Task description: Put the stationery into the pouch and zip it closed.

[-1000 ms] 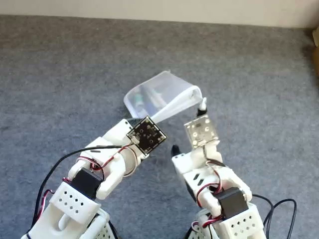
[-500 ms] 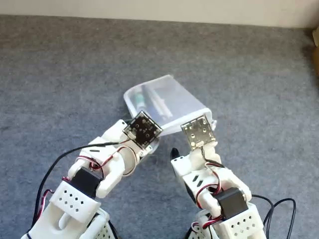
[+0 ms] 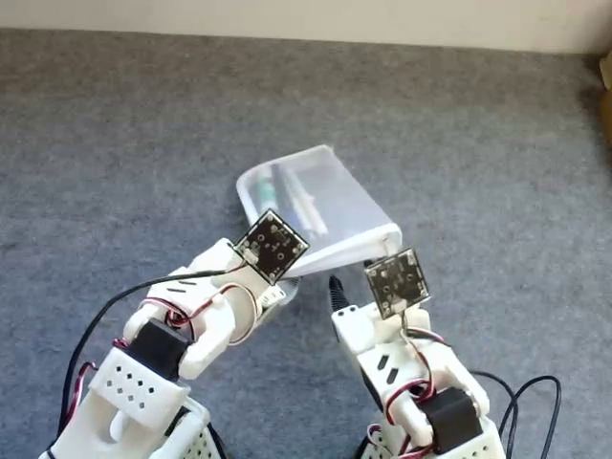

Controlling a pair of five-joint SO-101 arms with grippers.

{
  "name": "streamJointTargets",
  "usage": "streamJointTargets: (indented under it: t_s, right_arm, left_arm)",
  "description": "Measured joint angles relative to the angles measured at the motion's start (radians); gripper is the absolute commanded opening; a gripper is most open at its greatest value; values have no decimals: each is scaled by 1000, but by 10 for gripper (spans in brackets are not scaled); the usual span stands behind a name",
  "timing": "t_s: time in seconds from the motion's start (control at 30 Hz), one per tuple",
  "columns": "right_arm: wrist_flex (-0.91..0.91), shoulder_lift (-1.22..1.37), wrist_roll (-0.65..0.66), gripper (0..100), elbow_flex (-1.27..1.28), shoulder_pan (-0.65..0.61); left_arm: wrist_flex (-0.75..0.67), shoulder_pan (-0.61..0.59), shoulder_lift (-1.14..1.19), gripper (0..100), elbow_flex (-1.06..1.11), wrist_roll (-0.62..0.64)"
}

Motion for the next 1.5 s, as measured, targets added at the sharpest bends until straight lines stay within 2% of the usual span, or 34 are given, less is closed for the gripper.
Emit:
streamJointTargets:
  t_s: [0.23, 0.5, 0.77, 1.03, 1.23, 1.3, 1.4, 1.47, 1.5]
  right_arm:
    - [-3, -11, 0, 170, 0, 2]
    - [-6, -14, -2, 170, 0, 170]
    - [-6, -20, -2, 170, -32, 279]
    - [12, -18, -2, 170, -38, 456]
    - [18, -12, -2, 170, 106, 496]
    - [9, -12, -2, 161, 167, 503]
    - [-34, -11, -2, 74, 238, 537]
    - [-78, -11, -2, 3, 278, 565]
    - [-95, -11, -2, 3, 290, 578]
  left_arm:
    - [100, 0, -244, 213, -2, 0]
    - [120, -11, -654, 210, 110, 0]
    - [120, -292, -657, 210, 172, 0]
    - [120, -471, -651, 214, 351, 0]
    - [120, -520, -644, 204, 468, 0]
    - [120, -520, -644, 144, 508, 0]
    - [118, -520, -643, 2, 540, 0]
    - [97, -520, -646, 26, 555, 0]
    - [80, -520, -641, 25, 560, 0]
